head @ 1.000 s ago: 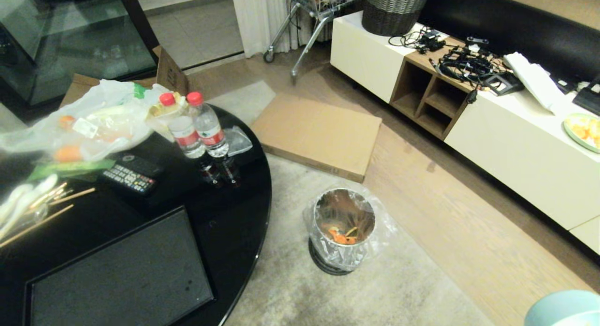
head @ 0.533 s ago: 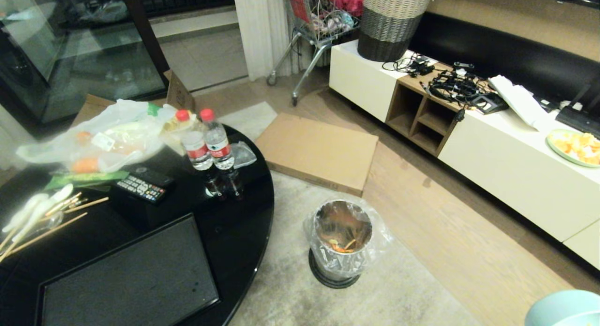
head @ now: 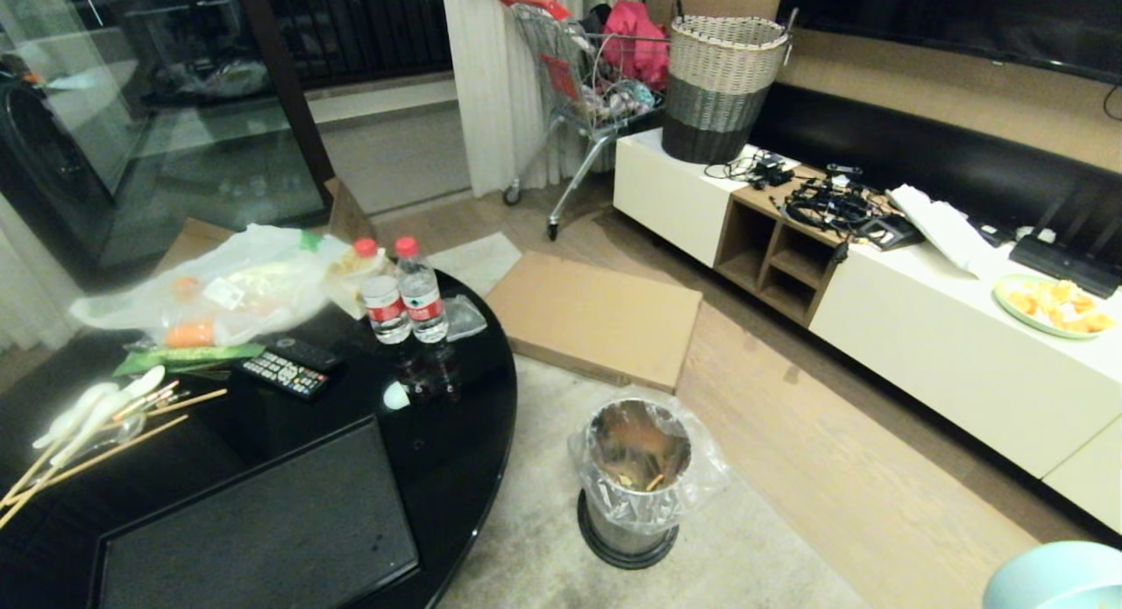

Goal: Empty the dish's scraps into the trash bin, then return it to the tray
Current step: Put the bowl back to the table

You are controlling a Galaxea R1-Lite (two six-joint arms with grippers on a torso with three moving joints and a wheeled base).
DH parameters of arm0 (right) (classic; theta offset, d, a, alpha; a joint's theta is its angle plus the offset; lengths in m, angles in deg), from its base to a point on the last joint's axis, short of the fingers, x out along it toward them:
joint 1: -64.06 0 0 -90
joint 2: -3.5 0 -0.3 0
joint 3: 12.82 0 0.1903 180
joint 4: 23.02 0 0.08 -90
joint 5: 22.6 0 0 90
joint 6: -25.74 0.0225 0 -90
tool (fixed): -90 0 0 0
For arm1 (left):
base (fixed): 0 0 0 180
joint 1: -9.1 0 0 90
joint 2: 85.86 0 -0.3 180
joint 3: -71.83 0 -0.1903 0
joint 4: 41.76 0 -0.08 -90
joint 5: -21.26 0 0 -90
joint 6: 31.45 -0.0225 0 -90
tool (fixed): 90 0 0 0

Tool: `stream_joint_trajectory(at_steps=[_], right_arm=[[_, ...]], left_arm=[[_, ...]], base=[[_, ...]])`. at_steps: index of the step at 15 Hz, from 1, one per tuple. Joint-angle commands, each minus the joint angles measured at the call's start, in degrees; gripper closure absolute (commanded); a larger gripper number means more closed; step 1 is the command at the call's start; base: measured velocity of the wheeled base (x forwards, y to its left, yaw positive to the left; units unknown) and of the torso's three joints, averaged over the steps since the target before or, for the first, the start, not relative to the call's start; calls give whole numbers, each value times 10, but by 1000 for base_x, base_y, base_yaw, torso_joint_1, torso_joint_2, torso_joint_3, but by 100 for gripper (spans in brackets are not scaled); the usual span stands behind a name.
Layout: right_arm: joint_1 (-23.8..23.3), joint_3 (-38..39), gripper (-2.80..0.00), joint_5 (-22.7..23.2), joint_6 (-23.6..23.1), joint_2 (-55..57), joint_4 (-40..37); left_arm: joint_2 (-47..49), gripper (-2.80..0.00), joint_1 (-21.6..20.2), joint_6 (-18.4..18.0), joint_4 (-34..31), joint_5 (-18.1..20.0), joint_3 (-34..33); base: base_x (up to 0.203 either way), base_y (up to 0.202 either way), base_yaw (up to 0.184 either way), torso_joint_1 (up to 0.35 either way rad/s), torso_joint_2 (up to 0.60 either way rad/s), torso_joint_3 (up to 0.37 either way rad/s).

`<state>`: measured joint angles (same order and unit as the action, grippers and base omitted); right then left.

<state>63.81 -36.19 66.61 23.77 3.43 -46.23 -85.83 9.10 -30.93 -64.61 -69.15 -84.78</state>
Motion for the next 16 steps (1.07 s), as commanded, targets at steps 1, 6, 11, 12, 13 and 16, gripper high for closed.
stream_joint_trajectory(at_steps=[1,6,11,12,13,16], right_arm=[[0,0,0,0,0,1,0],[0,0,0,0,0,1,0],[0,0,0,0,0,1,0],[0,0,0,0,0,1,0],[0,0,0,0,0,1,0],[0,0,0,0,0,1,0]], left_arm=[[0,0,0,0,0,0,0],[0,0,0,-1,0,-1,0],[0,0,0,-1,0,-1,0],[0,0,0,-1,0,-1,0],[0,0,0,0,0,-1,0],[0,0,0,-1,0,-1,0]], base=[[0,0,0,6,2,199],[0,0,0,6,2,53],[0,0,0,0,0,0],[0,0,0,0,0,0],[0,0,0,0,0,0],[0,0,0,0,0,0]])
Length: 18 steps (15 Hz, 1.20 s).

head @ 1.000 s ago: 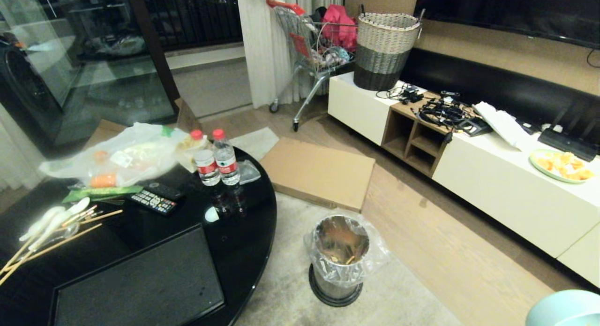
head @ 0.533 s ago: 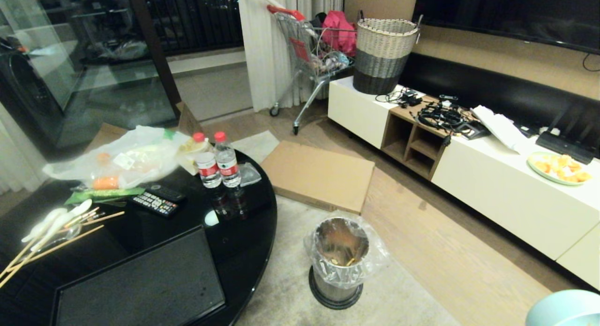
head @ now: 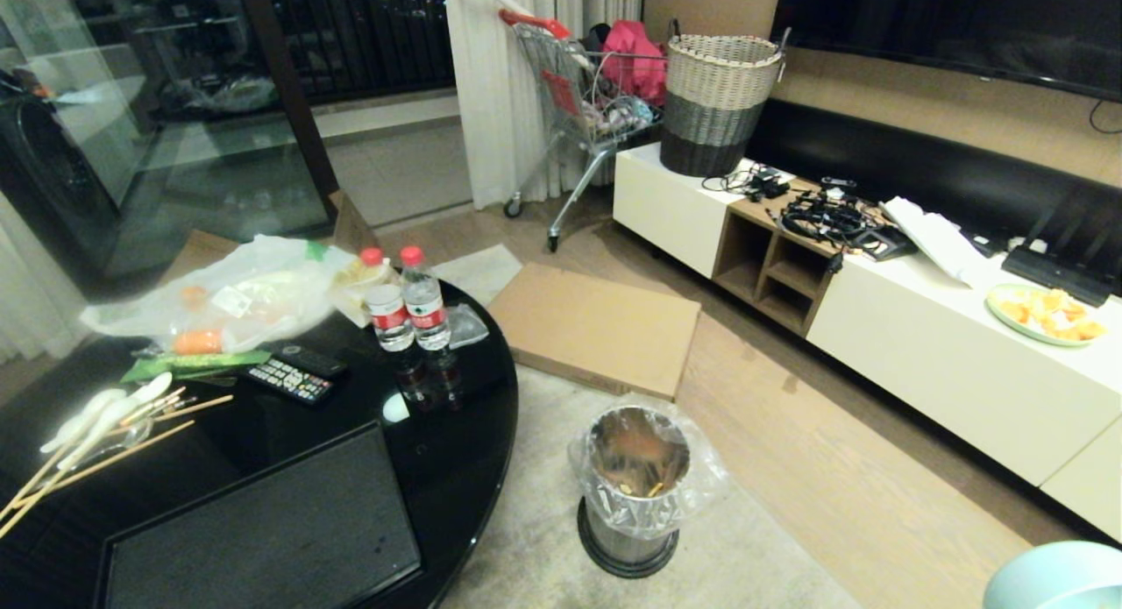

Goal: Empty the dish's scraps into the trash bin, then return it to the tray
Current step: Put the bowl back to the table

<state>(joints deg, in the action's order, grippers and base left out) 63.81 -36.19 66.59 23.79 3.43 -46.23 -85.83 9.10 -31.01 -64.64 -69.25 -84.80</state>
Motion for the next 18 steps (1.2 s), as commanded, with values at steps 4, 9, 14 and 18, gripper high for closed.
stream_joint_trajectory(at_steps=[4,9,14,18], right_arm=[[0,0,0,0,0,1,0],[0,0,0,0,0,1,0],[0,0,0,0,0,1,0],[0,0,0,0,1,1,0]], left_arm=[[0,0,0,0,0,0,0],[0,0,0,0,0,0,0],[0,0,0,0,0,0,0],[0,0,0,0,0,1,0]], base=[[0,0,0,0,0,0],[0,0,0,0,0,0],[0,0,0,0,0,0],[0,0,0,0,0,0]])
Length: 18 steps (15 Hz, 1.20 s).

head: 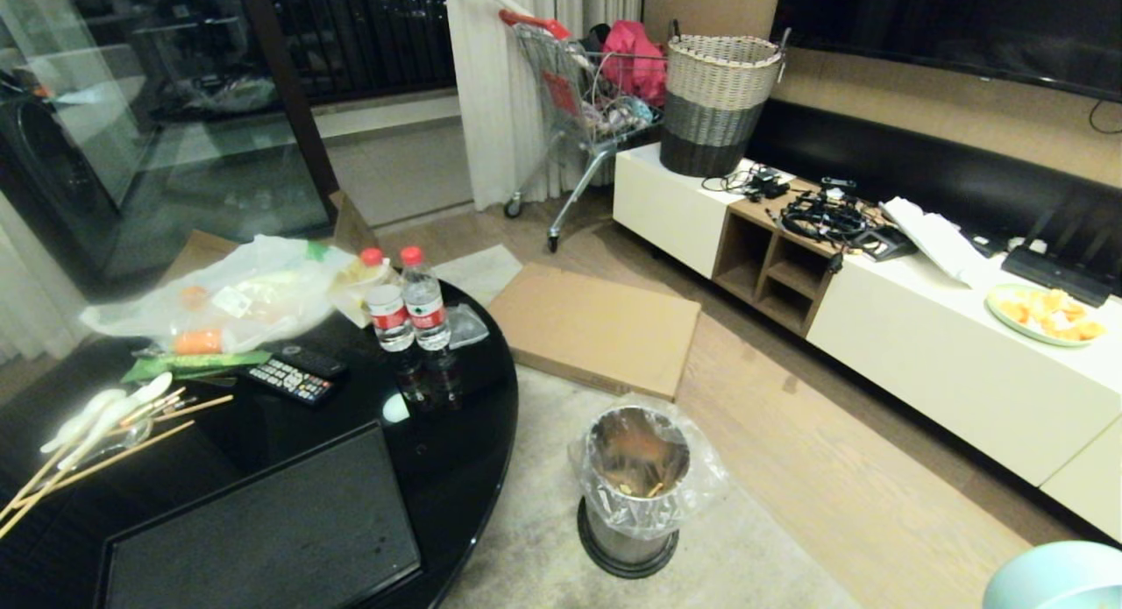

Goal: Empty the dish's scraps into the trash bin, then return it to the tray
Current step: Put the bowl back to the table

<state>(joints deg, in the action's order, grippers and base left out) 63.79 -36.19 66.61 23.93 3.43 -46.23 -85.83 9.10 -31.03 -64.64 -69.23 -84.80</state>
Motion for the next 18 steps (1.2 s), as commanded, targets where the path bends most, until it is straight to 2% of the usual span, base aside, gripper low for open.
stream_joint_trajectory(at_steps=[1,8,18], right_arm=[[0,0,0,0,0,1,0],[0,0,0,-1,-1,1,0],[0,0,0,-1,0,1,0]], left_arm=[[0,0,-1,0,0,0,0],[0,0,0,-1,0,0,0],[0,0,0,-1,0,0,0]], base=[[0,0,0,0,0,0],[0,-1,9,0,0,0],[1,-7,159,4,3,4]])
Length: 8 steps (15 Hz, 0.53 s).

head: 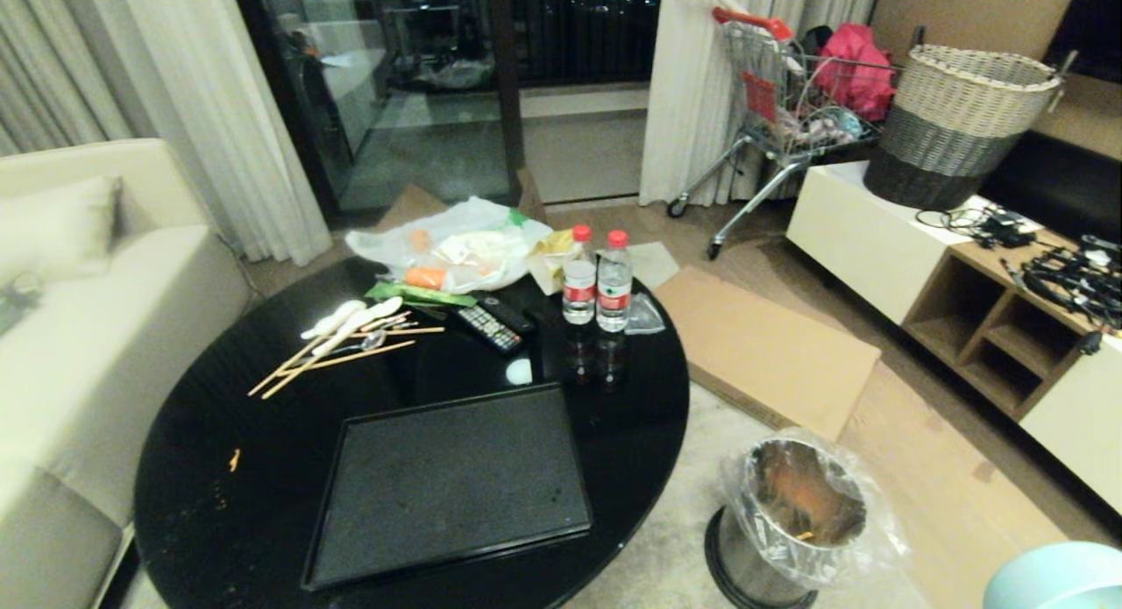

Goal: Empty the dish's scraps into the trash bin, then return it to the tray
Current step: Put the bowl back to the table

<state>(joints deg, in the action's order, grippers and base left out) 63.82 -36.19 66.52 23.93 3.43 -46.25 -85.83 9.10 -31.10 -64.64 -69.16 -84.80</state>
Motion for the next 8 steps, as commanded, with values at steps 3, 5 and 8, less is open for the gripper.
stream_joint_trajectory(at_steps=[3,5,8], right_arm=[[0,0,0,0,0,1,0],[0,0,0,0,7,1,1],[1,0,0,-1,14,1,1]], left_arm=[[0,0,0,0,0,0,0],[0,0,0,0,0,0,0],[0,0,0,0,0,0,0]], base=[[0,-8,161,2,4,1],[-1,-3,107,4,5,3],[0,0,0,0,0,0]])
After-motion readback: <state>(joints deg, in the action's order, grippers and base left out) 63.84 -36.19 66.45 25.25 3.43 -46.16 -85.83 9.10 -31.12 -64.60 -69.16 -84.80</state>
